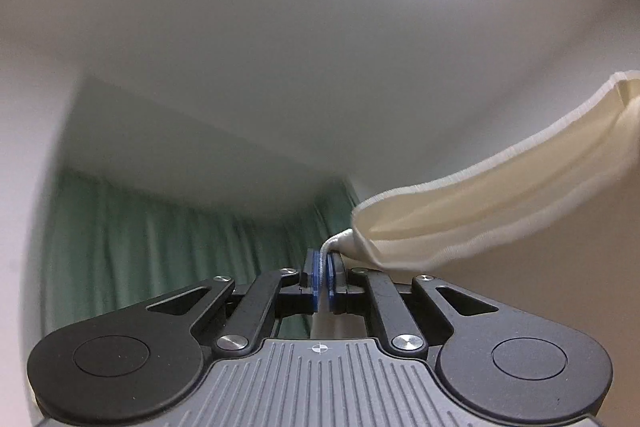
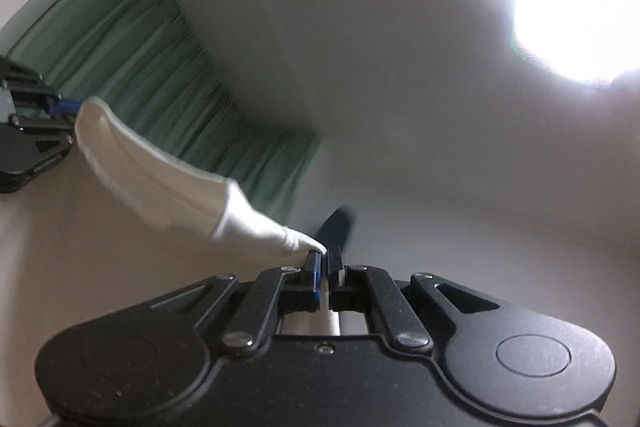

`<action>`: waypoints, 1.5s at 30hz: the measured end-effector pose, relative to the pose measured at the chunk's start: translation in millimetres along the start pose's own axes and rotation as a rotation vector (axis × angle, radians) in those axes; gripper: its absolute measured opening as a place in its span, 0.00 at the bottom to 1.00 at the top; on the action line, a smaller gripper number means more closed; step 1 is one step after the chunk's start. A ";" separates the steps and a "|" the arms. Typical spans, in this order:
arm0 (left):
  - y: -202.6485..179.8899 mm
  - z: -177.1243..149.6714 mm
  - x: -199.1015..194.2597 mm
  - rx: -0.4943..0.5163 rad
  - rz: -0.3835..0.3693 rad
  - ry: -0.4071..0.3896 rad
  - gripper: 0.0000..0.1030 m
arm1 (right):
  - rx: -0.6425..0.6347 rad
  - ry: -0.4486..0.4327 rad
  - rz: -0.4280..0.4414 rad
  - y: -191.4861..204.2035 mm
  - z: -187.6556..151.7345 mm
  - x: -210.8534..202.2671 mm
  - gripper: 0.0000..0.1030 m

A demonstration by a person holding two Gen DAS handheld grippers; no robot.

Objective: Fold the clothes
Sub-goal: 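Lift the shirt high with both grippers and shake it open, then lay the shirt flat on the bed and open the left gripper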

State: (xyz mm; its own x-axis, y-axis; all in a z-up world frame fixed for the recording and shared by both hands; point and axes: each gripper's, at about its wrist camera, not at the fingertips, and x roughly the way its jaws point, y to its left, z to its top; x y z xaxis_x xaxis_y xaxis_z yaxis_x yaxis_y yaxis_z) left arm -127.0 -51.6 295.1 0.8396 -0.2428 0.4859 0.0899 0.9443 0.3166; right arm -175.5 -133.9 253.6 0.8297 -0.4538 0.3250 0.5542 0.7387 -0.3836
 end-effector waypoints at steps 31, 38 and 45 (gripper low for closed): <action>-258.5 -298.3 268.0 0.410 -0.375 0.463 0.06 | -0.069 0.537 0.046 84.5 -298.6 355.6 0.03; -313.1 -405.0 286.8 0.464 -0.482 0.727 0.06 | -0.054 0.831 0.199 163.1 -412.9 414.5 0.03; -331.7 -452.2 287.9 0.391 -0.584 0.958 0.12 | 0.246 1.038 0.279 125.9 -459.3 388.3 0.19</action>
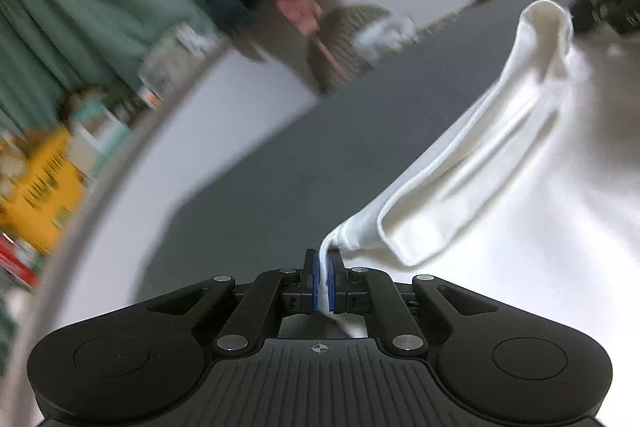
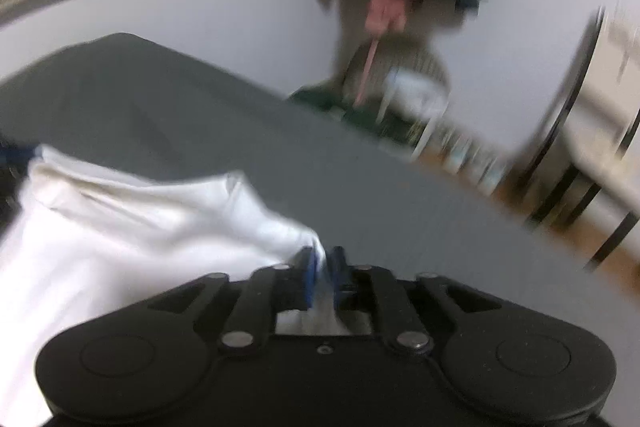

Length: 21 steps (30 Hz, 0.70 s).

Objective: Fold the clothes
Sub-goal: 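Lay the shirt flat on the bed and open the left gripper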

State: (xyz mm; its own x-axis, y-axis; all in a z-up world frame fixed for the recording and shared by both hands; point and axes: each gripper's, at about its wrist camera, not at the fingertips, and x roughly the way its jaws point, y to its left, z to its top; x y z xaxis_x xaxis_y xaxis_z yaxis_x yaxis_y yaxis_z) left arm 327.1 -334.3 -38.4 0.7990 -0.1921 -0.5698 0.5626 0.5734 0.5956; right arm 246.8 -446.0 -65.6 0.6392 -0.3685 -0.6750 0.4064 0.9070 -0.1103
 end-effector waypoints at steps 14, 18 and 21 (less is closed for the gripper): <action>75.9 -104.6 -110.5 -0.482 -0.029 0.064 0.91 | 0.238 -0.048 0.146 -71.6 -120.7 -223.3 0.45; 80.7 -166.3 -186.1 -0.757 -0.151 0.086 0.91 | 0.123 0.016 0.082 -43.4 -174.8 -272.6 0.47; 46.5 -205.5 -251.9 -0.849 -0.199 0.080 0.91 | 0.033 0.070 0.022 -22.5 -205.6 -296.7 0.47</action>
State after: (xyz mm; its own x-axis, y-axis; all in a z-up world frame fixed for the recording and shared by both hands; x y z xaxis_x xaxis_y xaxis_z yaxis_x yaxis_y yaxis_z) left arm 108.4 -95.6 16.4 0.6676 -0.3134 -0.6753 0.3164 0.9405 -0.1237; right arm -86.3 -315.1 -12.8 0.6013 -0.3322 -0.7267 0.4151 0.9070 -0.0712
